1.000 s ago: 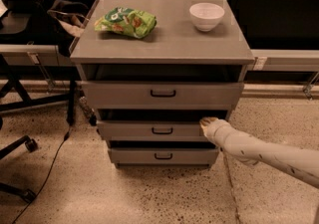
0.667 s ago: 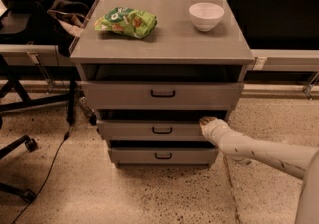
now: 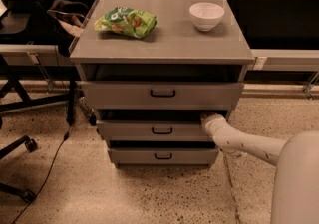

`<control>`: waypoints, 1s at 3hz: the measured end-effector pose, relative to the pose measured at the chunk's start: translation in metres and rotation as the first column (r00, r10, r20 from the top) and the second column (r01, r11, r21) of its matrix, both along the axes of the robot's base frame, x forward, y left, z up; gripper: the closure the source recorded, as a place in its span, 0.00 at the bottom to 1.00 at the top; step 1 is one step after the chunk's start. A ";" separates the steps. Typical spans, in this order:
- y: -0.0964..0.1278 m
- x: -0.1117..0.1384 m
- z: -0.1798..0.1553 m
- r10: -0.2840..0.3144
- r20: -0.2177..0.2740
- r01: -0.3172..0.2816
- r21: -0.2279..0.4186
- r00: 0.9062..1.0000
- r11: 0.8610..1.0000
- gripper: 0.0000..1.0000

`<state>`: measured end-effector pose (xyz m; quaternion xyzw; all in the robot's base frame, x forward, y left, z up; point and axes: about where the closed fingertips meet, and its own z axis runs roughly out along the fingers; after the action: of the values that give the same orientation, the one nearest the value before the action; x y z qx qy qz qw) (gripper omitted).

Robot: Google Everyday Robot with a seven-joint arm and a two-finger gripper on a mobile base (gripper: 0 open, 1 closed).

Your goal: Open middle drawer

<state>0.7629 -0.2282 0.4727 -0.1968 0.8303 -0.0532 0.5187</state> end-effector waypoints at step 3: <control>-0.001 -0.003 -0.009 0.005 -0.046 -0.005 -0.004 0.999 1.000 1.00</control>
Offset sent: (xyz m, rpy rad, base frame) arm -0.0095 -0.0052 -0.0293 -0.0113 0.1078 0.0082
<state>0.7594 -0.2292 0.4637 -0.2010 0.8413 -0.0492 0.4993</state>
